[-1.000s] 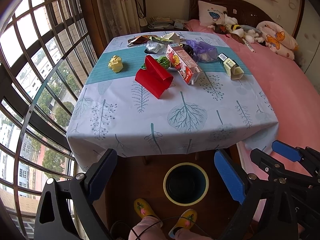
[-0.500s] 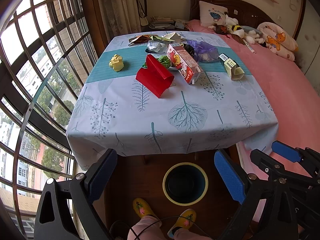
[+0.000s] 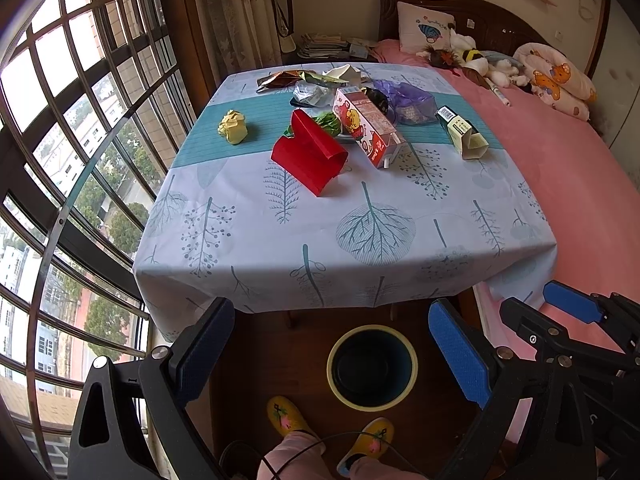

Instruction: Collect trash

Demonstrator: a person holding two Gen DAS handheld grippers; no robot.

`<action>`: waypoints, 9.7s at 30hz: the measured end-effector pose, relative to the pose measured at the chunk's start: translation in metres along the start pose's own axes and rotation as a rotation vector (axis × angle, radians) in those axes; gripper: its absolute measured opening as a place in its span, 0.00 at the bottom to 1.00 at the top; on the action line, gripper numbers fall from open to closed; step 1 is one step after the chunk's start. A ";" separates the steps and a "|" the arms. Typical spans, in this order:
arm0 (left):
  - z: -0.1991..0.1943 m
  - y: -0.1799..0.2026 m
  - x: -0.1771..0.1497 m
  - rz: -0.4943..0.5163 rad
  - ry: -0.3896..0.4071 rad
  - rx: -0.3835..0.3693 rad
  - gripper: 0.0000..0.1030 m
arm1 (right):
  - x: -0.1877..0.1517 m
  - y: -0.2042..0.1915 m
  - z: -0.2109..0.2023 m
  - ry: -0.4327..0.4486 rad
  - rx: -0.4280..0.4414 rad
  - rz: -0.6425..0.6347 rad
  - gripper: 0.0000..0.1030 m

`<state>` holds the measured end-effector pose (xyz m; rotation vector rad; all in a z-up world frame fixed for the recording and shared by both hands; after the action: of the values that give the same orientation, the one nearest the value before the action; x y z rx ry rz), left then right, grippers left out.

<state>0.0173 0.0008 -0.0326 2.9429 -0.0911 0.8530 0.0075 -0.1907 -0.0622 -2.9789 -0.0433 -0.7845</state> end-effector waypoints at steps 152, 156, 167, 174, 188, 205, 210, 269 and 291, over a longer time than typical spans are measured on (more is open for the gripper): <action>0.116 0.088 -0.011 0.225 -0.276 -0.137 0.41 | -0.048 0.050 0.036 -0.068 0.075 0.016 0.18; 0.146 0.086 -0.045 0.210 -0.321 -0.125 0.41 | -0.084 0.052 0.078 -0.141 0.099 0.054 0.18; 0.287 0.065 -0.146 0.128 -0.404 -0.113 0.42 | -0.185 0.041 0.248 -0.358 0.134 0.133 0.18; 0.374 0.050 -0.200 0.122 -0.410 -0.127 0.48 | -0.229 0.032 0.363 -0.413 0.132 0.183 0.21; 0.424 0.037 -0.234 0.186 -0.410 -0.109 0.83 | -0.268 0.033 0.457 -0.412 0.074 0.261 0.63; 0.217 0.043 -0.111 0.265 -0.223 -0.142 0.83 | -0.179 0.014 0.256 -0.228 0.069 0.253 0.64; 0.143 0.039 -0.065 0.286 -0.147 -0.155 0.83 | -0.143 0.000 0.171 -0.164 0.039 0.242 0.70; 0.197 0.057 0.211 -0.135 -0.103 0.059 0.82 | 0.234 0.113 0.188 0.052 0.014 -0.127 0.61; 0.298 0.047 0.224 -0.296 -0.213 0.172 0.36 | 0.264 0.113 0.282 0.013 0.009 -0.241 0.16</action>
<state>0.3609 -0.0809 -0.1610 3.0832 0.4153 0.5292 0.3811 -0.2816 -0.1828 -2.9956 -0.4102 -0.8230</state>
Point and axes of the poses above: each gripper's, at about its wrist camera, not at the fingertips, and z roughly the way its jaws point, y to its right, x to its top, the point moved 4 cm from there along z, roughly the way its jaws point, and after that the axes turned 5 degrees about -x, right-handed, at the moved point
